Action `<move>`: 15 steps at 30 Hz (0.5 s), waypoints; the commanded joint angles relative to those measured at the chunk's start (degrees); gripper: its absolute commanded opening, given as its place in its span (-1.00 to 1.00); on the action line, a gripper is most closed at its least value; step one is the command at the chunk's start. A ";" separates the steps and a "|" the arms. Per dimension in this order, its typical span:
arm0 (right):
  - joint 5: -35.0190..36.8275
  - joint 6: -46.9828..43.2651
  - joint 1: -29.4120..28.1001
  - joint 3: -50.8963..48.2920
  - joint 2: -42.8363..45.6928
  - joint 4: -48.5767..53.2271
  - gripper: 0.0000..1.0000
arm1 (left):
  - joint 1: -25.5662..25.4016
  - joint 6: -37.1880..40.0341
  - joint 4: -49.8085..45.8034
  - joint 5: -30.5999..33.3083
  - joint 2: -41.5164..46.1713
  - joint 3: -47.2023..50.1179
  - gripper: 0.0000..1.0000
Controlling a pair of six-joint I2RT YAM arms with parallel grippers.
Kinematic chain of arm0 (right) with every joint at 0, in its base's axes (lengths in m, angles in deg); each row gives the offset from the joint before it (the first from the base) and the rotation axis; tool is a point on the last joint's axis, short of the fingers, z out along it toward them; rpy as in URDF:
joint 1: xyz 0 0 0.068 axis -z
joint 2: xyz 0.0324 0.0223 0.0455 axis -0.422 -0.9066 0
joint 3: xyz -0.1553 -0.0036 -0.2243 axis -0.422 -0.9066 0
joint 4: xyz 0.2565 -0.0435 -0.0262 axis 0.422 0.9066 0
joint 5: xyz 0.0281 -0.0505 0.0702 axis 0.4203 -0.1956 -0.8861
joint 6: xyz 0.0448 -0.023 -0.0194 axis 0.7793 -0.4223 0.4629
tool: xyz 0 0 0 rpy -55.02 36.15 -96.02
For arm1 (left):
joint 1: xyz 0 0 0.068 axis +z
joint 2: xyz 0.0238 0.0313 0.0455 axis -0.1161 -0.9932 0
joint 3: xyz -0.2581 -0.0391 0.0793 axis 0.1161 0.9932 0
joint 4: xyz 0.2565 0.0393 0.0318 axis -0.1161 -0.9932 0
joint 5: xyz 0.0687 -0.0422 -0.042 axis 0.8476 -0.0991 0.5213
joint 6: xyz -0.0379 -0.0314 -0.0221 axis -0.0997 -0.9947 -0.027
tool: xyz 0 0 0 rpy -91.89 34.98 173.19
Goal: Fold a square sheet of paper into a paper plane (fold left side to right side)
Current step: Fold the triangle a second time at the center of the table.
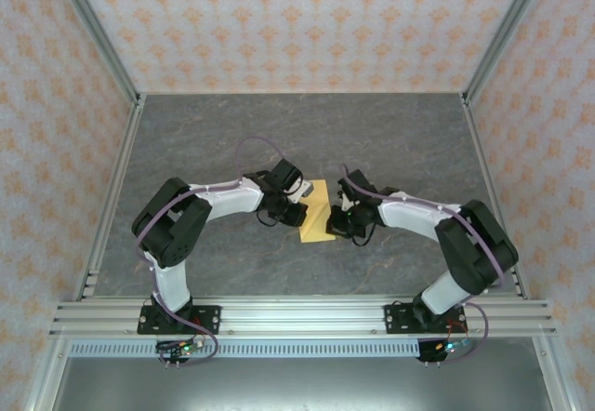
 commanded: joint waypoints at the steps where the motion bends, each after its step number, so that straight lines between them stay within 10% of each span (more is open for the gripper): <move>1: -2.30 4.11 1.14 -0.92 2.34 -9.60 -0.80 | 0.30 1.60 0.03 2.00 0.28 -0.92 -0.91; 15: -6.61 6.19 0.90 5.39 -7.96 -17.28 -0.81 | 0.30 1.65 0.06 1.73 0.42 -0.66 -0.91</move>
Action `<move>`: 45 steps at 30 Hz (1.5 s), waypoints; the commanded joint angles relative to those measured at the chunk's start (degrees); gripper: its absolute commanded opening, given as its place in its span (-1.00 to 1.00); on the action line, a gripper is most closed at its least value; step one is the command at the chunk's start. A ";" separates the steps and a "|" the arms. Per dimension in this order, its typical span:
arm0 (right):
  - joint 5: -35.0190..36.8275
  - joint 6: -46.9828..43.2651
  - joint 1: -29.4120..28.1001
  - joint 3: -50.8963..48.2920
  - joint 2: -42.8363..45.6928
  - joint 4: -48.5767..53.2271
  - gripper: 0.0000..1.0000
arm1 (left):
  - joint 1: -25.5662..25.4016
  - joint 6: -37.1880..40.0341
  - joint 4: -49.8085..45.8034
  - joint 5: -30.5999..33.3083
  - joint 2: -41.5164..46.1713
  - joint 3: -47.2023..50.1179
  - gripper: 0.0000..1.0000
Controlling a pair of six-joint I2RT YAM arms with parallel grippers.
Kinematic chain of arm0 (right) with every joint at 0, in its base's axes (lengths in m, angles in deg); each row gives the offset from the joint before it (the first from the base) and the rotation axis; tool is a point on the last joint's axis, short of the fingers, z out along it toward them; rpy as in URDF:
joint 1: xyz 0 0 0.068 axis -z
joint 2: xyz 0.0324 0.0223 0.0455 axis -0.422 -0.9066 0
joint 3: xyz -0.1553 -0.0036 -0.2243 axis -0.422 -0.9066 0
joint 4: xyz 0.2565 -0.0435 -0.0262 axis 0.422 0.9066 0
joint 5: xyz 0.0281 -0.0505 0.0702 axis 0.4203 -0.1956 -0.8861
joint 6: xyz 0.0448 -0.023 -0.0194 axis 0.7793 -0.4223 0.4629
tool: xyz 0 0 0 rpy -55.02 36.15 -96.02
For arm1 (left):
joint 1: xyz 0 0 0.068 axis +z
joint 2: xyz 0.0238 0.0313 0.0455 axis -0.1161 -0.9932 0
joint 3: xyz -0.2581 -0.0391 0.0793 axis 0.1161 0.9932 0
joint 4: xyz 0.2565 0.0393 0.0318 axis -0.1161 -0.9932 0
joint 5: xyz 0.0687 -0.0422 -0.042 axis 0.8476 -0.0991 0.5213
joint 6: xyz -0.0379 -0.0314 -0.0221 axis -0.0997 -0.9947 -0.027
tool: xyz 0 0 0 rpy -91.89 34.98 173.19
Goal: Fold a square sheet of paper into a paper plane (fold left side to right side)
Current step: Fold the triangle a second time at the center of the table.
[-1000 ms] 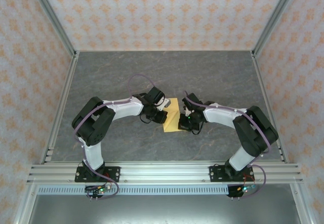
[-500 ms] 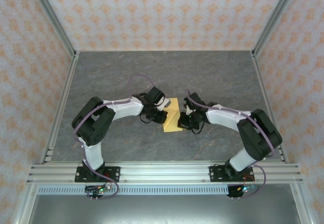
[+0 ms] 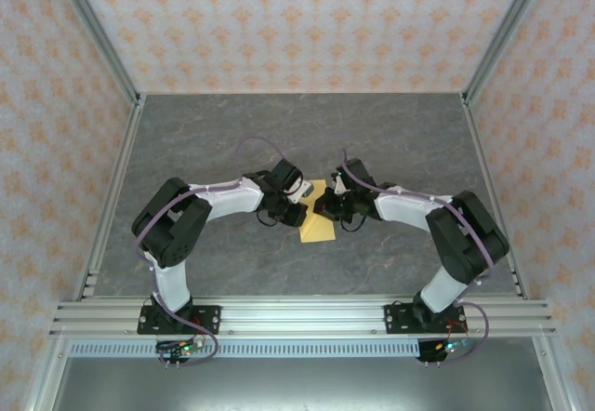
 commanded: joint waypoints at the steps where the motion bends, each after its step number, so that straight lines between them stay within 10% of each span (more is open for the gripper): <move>1: -1.48 0.40 -0.18 2.40 -2.31 -2.59 -0.81 | 0.30 1.06 0.06 1.76 0.42 -0.65 -0.91; 45: 5.70 -7.41 -0.33 4.92 -7.41 8.27 -0.81 | 0.30 -0.04 0.41 5.17 0.14 -1.27 -0.92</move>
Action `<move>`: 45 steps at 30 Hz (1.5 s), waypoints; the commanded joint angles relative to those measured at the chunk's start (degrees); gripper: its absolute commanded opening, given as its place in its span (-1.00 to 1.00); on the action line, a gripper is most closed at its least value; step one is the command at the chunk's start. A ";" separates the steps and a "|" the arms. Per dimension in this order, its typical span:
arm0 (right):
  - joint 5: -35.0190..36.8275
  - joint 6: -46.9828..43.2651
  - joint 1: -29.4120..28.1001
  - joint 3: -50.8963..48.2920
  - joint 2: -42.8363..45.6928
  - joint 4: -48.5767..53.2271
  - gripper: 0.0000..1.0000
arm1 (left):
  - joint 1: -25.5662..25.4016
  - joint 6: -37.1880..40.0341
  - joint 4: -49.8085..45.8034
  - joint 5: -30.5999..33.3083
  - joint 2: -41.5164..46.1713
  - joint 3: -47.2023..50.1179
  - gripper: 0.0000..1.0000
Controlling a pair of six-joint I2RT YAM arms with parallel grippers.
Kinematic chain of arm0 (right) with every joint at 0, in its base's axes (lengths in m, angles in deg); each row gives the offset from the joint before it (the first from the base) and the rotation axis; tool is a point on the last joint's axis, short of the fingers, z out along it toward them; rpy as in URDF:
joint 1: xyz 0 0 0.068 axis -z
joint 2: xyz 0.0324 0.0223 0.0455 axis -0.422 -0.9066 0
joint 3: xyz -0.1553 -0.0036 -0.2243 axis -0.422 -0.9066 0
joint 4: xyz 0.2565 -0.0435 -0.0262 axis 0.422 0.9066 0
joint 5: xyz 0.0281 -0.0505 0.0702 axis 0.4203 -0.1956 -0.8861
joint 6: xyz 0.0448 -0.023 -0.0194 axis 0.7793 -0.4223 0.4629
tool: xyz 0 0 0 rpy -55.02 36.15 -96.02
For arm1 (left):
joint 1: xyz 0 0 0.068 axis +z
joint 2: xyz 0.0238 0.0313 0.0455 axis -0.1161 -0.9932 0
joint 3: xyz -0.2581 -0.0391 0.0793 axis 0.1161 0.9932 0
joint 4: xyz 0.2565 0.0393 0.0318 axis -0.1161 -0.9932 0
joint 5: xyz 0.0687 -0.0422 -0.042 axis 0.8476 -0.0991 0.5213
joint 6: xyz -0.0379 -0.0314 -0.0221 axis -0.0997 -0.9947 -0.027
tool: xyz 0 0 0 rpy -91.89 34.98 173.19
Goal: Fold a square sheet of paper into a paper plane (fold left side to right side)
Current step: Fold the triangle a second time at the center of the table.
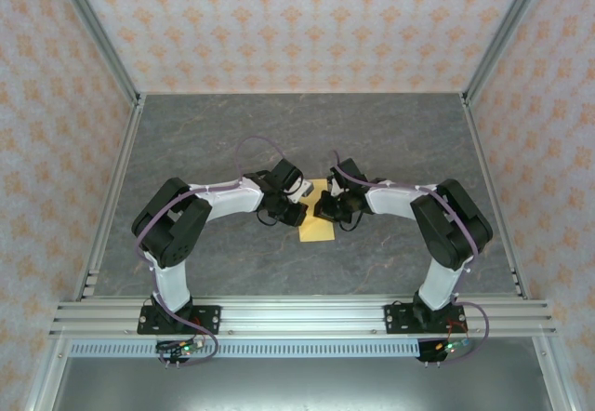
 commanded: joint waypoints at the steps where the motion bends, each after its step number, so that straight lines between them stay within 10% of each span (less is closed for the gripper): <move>1: 2.81 -1.59 -0.17 1.21 -1.07 3.65 -0.81 | 0.30 -0.28 0.04 3.74 0.13 -1.25 -0.92; 23: 5.25 -2.37 -0.18 1.56 -3.95 8.74 -0.81 | 0.40 -3.76 -0.54 4.99 10.14 -0.03 -0.40; 32: 4.83 -2.16 -0.22 1.73 -3.86 8.36 -0.81 | 0.15 -10.87 10.16 -15.84 12.04 6.19 -0.41; 45: 4.79 -2.21 -0.25 1.83 -3.77 8.77 -0.81 | -2.16 -12.98 14.27 -22.24 5.25 8.20 -0.44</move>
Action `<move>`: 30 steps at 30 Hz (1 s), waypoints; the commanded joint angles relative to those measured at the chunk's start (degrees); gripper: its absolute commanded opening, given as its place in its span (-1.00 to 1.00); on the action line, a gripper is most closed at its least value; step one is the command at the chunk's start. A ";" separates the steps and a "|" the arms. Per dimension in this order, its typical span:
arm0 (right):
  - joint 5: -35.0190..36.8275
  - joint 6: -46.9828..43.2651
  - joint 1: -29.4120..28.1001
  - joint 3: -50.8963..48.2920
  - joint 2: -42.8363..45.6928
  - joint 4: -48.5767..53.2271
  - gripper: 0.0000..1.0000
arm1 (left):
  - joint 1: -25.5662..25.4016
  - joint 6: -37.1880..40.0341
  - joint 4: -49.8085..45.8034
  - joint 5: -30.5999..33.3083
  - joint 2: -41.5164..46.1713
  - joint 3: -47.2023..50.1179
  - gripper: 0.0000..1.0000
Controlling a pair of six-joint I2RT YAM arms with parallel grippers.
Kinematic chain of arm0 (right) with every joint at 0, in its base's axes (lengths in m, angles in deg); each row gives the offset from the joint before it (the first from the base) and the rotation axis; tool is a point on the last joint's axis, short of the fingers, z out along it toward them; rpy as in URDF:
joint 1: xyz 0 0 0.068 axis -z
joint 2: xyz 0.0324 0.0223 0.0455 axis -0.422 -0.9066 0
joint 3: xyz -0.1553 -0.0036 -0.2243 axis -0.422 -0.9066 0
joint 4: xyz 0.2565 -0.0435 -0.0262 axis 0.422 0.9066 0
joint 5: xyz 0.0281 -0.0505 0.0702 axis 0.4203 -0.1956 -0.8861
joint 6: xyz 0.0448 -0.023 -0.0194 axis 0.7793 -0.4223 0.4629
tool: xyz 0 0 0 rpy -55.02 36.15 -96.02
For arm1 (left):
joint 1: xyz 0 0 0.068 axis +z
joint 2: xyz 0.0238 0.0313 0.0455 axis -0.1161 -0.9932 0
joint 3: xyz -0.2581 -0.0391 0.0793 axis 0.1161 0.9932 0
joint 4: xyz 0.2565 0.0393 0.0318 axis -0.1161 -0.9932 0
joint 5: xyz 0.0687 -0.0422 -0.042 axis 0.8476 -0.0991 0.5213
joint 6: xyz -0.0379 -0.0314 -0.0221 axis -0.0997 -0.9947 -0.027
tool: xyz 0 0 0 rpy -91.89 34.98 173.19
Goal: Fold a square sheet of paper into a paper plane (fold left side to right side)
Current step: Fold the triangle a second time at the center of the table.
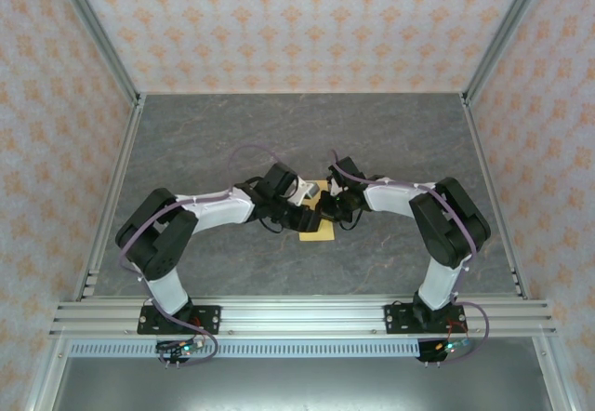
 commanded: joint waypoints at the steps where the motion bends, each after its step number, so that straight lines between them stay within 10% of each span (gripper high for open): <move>1: 3.78 -0.79 -0.21 -0.30 -2.73 4.88 -0.81 | -0.52 -0.36 1.19 -1.48 -1.69 0.62 -0.44; 30: 4.42 -1.52 -0.22 0.32 -2.46 6.20 -0.81 | -0.34 1.81 -4.02 7.06 -4.61 1.98 -0.49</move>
